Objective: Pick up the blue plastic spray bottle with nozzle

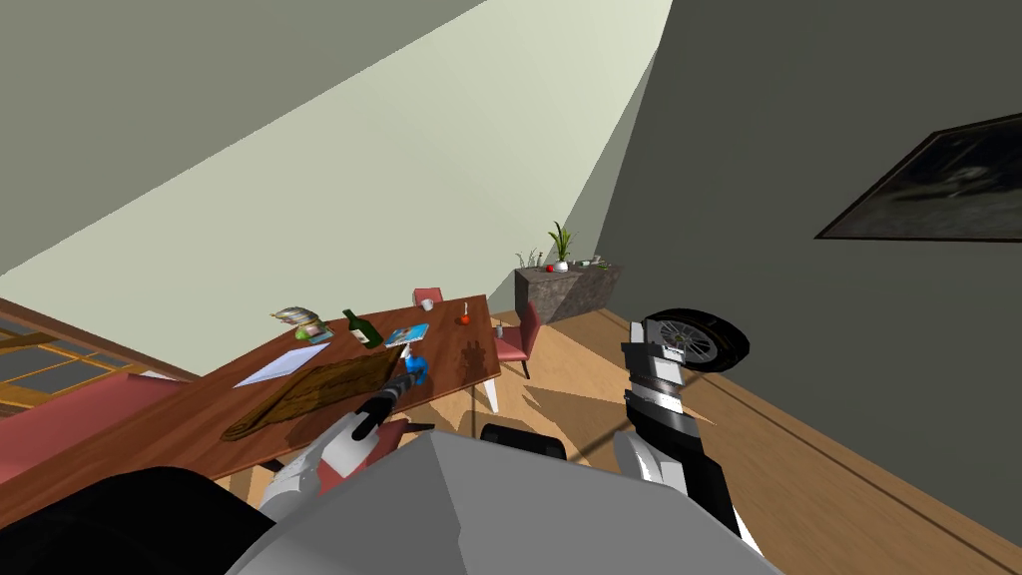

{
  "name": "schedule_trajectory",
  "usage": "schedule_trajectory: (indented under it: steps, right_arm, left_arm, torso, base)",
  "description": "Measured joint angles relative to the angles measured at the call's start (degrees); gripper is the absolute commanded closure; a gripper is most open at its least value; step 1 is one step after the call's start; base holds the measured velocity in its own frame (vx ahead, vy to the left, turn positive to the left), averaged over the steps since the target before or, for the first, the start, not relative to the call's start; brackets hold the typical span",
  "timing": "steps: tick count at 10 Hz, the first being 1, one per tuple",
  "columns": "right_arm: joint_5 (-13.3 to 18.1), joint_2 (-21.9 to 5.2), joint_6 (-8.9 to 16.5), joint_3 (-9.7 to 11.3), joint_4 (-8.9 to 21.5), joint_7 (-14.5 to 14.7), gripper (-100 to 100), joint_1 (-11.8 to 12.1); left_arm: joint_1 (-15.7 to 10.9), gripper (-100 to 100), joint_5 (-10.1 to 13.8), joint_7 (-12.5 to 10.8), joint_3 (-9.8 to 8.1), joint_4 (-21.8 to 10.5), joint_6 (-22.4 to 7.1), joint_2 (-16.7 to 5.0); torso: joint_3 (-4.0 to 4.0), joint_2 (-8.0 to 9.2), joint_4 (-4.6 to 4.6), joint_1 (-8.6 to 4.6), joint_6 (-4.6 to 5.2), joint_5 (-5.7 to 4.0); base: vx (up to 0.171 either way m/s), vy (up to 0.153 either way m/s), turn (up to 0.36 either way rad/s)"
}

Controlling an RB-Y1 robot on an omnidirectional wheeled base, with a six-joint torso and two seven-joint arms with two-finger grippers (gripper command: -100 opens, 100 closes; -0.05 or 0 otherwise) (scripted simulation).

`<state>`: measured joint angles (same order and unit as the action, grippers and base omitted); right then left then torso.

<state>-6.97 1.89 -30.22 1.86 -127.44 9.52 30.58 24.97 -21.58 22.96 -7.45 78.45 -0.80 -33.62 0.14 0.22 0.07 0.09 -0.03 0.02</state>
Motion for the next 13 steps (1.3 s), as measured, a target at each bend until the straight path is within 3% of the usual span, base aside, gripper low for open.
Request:
schedule_trajectory:
  steps: [4, 6, 10, 12, 13]
  right_arm:
    - [0.0, 0.0, 0.0, 0.0, 0.0, 0.0, 0, 0.0]
    - [0.0, 0.0, 0.0, 0.0, 0.0, 0.0, 0, 0.0]
    - [0.0, 0.0, 0.0, 0.0, 0.0, 0.0, 0, 0.0]
    - [0.0, 0.0, 0.0, 0.0, 0.0, 0.0, 0, 0.0]
    - [0.0, 0.0, 0.0, 0.0, 0.0, 0.0, 0, 0.0]
  left_arm:
    - [-6.7, -100, -4.8, -3.4, 2.52, -6.1, -1.1, 1.6]
    - [-9.8, -100, -6.0, -4.8, 3.13, -8.8, -1.3, 1.7]
    - [-16.1, -100, -9.7, -9.0, 6.64, -13.0, -3.9, 2.0]
    - [-19.4, -100, -11.7, -10.0, 6.80, -15.9, -4.0, 3.0]
    - [-21.0, -100, -12.9, -11.4, 8.23, -17.2, -4.6, 2.7]
  torso:
    - [0.02, 0.06, 0.00, 0.04, -0.01, 0.01]
    - [0.00, -0.01, 0.00, -0.03, -0.01, -0.01]
    - [0.04, 0.08, 0.00, 0.03, -0.02, 0.00]
    - [-0.01, -0.03, 0.00, -0.04, -0.01, -0.01]
    - [0.01, 0.04, 0.00, 0.02, -0.03, -0.01]
  base:
    - [-0.076, 0.032, 0.012]
    - [-0.063, 0.027, 0.012]
    - [-0.077, 0.033, 0.011]
    - [-0.055, 0.025, 0.012]
    - [-0.074, 0.035, 0.011]
